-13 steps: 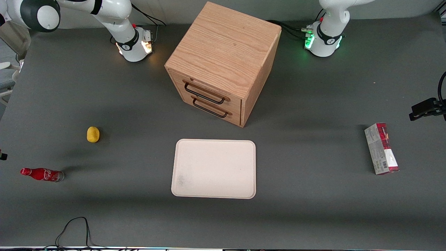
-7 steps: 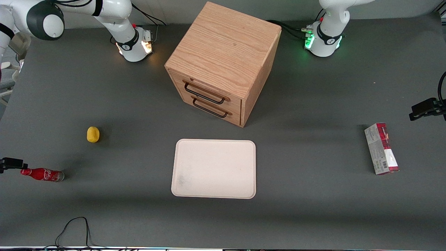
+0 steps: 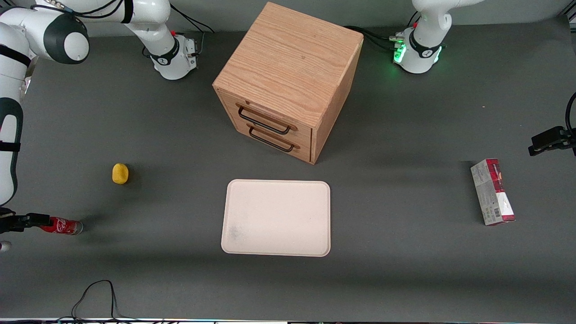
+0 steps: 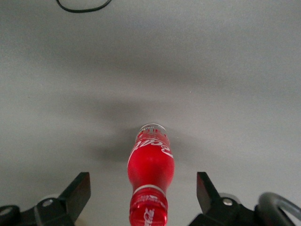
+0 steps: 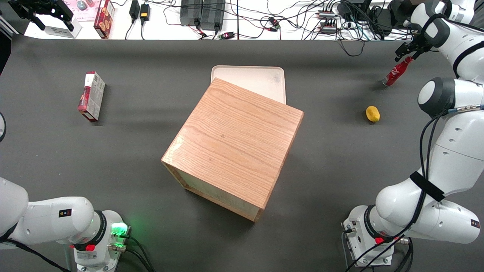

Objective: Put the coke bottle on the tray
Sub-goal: 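Lower the right gripper around the bottle's body and close it, then lift the bottle with the right gripper and carry it toward the white tray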

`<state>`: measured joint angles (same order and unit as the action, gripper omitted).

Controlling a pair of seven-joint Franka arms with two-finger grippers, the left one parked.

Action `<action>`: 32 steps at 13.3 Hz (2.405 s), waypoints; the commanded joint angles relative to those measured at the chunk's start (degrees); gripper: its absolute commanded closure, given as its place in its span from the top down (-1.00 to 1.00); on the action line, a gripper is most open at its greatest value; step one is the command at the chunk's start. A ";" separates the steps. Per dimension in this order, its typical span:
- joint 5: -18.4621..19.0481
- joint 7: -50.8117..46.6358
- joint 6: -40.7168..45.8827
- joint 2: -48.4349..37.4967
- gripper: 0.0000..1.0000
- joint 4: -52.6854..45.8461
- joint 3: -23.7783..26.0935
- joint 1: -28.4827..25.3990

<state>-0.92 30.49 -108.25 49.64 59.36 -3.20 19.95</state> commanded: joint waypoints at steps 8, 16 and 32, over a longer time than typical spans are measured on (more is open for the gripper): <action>3.20 0.01 -0.12 -0.42 -1.00 -0.29 0.04 -0.26; 5.05 0.36 11.45 -6.73 -1.00 -4.68 0.12 -1.05; 3.03 -7.07 29.24 -28.46 -1.00 -5.22 11.45 -10.42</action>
<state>2.04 29.37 -78.91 23.45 53.27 6.36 13.84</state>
